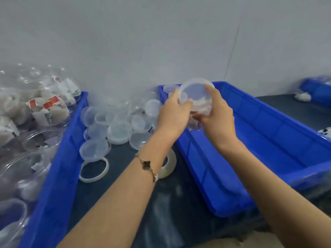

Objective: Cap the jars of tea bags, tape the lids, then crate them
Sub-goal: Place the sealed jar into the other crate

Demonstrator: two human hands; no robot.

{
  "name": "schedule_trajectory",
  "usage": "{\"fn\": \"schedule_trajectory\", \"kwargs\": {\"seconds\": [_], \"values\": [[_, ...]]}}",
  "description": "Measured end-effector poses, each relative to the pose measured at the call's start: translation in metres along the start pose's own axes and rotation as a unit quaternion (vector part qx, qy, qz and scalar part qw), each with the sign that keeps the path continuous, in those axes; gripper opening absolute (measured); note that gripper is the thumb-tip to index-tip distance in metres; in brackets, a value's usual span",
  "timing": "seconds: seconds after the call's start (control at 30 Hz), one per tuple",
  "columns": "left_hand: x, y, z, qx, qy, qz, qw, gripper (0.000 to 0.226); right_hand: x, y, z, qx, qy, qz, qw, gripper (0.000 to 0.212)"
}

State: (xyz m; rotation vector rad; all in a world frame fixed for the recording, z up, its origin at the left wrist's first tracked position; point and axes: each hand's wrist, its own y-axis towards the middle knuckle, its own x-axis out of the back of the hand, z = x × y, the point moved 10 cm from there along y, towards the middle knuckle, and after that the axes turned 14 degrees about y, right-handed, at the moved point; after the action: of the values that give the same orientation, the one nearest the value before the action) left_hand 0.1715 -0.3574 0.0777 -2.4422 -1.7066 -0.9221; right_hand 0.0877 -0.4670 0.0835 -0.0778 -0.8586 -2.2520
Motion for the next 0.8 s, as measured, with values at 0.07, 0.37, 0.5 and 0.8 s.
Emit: {"fn": "schedule_trajectory", "kwargs": {"seconds": [0.07, 0.37, 0.5, 0.8], "values": [[-0.036, -0.004, 0.004, -0.012, 0.017, 0.073, 0.997, 0.059, 0.010, 0.006, -0.031, -0.034, -0.016, -0.002, 0.999, 0.061], [-0.109, -0.021, 0.074, -0.061, 0.396, 0.240, 0.884, 0.060, -0.033, -0.012, -0.134, -0.239, 0.043, 0.131, 0.961, 0.072], [-0.112, -0.029, 0.080, -0.049, 0.375, 0.245, 0.893, 0.057, -0.028, -0.021, -0.158, -0.321, 0.040, 0.078, 0.943, 0.055], [-0.085, -0.039, 0.079, -0.065, 0.385, 0.224, 0.893, 0.053, -0.069, -0.047, -0.136, -0.335, 0.020, 0.318, 0.886, 0.034]]}}
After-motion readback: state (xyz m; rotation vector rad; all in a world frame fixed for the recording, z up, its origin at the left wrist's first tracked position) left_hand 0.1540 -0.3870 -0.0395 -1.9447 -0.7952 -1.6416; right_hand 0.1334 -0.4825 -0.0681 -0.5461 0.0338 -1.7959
